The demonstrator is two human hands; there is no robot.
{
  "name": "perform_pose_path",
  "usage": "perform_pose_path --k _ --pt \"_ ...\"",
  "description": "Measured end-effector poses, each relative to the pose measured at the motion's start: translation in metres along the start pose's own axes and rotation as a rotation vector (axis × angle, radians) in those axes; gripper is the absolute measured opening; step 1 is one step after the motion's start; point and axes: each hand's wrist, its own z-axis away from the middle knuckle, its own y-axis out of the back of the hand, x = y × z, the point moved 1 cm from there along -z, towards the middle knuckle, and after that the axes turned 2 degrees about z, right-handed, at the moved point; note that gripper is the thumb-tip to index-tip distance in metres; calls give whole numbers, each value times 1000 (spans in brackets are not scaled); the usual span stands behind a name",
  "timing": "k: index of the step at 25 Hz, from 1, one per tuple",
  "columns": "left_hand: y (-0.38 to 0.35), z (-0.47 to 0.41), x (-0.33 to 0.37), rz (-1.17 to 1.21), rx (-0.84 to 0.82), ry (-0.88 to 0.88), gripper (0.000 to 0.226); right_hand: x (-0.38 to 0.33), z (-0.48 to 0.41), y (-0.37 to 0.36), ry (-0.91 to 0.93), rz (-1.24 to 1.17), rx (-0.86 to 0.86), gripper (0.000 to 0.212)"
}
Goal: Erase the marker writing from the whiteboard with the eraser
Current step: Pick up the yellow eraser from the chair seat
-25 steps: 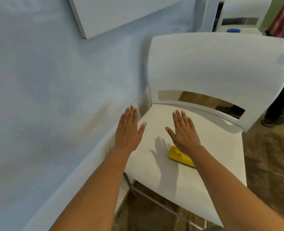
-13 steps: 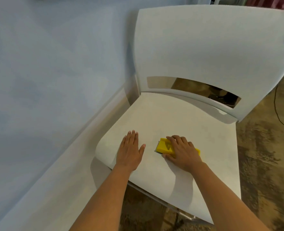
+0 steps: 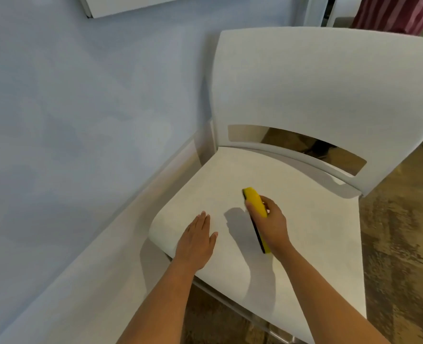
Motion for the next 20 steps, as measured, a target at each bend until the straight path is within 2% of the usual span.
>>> perform_pose_path --k 3,4,6,8,12,16,20 --pt "26 13 -14 1 84 21 58 -49 3 -15 -411 -696 -51 58" --pt "37 19 -18 -9 120 27 58 -68 7 -19 -484 -916 -104 56" --pt "67 32 -28 -44 205 41 57 -111 19 -26 -537 -1171 -193 53" --pt "98 43 -36 -53 280 55 58 -153 31 -32 -534 -1270 -262 51" --pt "172 77 -54 -169 466 54 57 -246 70 -38 -438 -1299 -454 51" --pt "249 121 -68 -280 623 45 56 -331 117 -43 -252 -1288 -643 48" --pt "322 173 -77 -353 805 70 52 -408 162 -47 -72 -1300 -751 47"
